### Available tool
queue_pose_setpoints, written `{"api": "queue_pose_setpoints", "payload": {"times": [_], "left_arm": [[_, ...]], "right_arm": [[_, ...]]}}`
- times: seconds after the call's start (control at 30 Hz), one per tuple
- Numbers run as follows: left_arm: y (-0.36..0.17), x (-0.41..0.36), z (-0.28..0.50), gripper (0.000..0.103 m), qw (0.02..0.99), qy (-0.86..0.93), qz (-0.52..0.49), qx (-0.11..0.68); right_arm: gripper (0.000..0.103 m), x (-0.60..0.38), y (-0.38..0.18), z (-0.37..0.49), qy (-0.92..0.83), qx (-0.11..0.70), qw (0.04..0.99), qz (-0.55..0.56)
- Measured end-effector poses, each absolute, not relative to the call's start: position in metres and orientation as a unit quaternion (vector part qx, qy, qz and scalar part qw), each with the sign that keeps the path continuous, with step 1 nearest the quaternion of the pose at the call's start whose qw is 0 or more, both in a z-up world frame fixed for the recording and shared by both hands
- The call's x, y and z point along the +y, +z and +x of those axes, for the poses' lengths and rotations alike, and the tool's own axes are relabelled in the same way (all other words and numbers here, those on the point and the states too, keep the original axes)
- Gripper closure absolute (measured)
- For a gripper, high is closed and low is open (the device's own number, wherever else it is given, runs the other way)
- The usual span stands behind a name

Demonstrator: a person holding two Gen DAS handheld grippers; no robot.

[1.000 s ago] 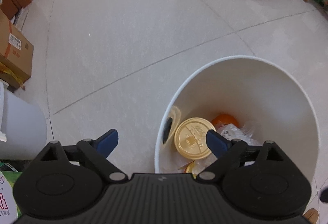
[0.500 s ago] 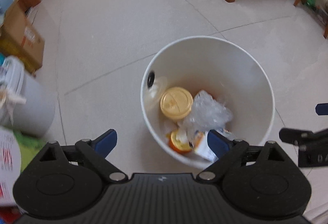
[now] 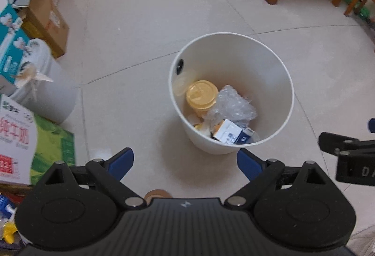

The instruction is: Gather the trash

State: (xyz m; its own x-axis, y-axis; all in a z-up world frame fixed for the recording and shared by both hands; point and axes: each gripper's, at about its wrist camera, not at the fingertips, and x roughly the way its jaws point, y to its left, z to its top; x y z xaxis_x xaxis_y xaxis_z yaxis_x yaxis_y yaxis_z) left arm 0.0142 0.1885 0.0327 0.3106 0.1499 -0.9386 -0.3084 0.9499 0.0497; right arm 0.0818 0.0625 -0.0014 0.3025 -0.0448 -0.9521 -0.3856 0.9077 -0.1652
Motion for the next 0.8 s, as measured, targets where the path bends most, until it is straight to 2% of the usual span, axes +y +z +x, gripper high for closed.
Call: {"api": "queue_pose_setpoints", "payload": {"times": [0.37, 0.8], "left_arm": [[0.063, 0.188, 0.01, 0.008, 0.807, 0.145, -0.064, 0.569], [0.07, 0.187, 0.011, 0.008, 0.805, 0.143, -0.06, 0.573]], "right_arm": [[0.0, 0.064, 0.022, 0.076, 0.11, 0.577, 0.792, -0.167], [0.0, 0.064, 0.025, 0.078, 0.109, 0.581, 0.791, -0.158]]}}
